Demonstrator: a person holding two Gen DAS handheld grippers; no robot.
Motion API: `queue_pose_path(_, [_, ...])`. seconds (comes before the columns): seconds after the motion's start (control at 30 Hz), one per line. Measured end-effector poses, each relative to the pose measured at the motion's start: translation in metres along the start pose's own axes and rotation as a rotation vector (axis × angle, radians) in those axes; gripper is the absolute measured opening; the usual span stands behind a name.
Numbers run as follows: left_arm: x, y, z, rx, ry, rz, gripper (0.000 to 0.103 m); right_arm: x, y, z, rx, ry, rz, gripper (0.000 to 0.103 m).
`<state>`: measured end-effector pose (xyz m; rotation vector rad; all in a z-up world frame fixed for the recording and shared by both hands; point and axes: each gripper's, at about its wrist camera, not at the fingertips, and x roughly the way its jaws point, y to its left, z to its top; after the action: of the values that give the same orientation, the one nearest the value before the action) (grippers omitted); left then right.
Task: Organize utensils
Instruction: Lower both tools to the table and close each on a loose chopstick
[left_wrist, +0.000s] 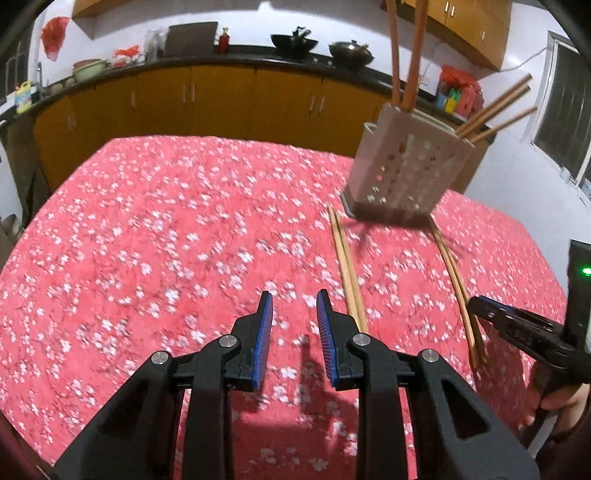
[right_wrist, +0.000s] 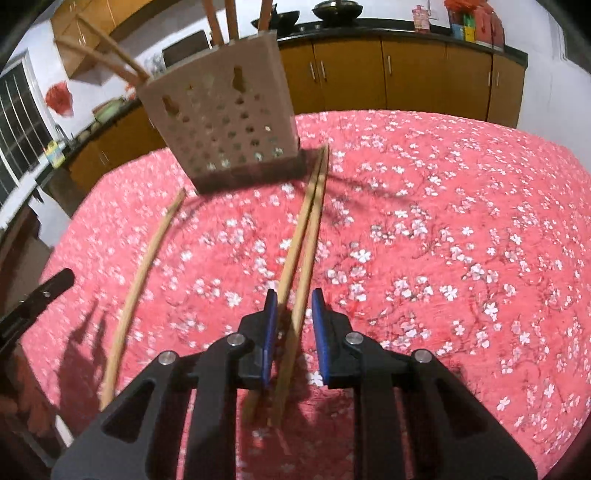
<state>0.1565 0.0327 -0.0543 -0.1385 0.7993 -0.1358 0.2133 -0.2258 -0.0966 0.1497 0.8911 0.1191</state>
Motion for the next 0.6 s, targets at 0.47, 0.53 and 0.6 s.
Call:
queue_pose_path(0.47, [0.029, -0.027, -0.024, 0.043, 0.136, -0.130, 0.025, -0.007, -0.027, -0.002, 0.025, -0.046, -0.108, 0.008])
queue_pose_path(0.53, [0.029, -0.029, -0.026, 0.053, 0.145, -0.129, 0.024, -0.006, -0.026, -0.002, 0.021, -0.048, -0.109, 0.008])
queue_pose_path(0.6, [0.030, -0.032, -0.028, 0.077, 0.141, -0.112, 0.023, -0.006, -0.027, -0.002, 0.020, -0.049, -0.108, 0.008])
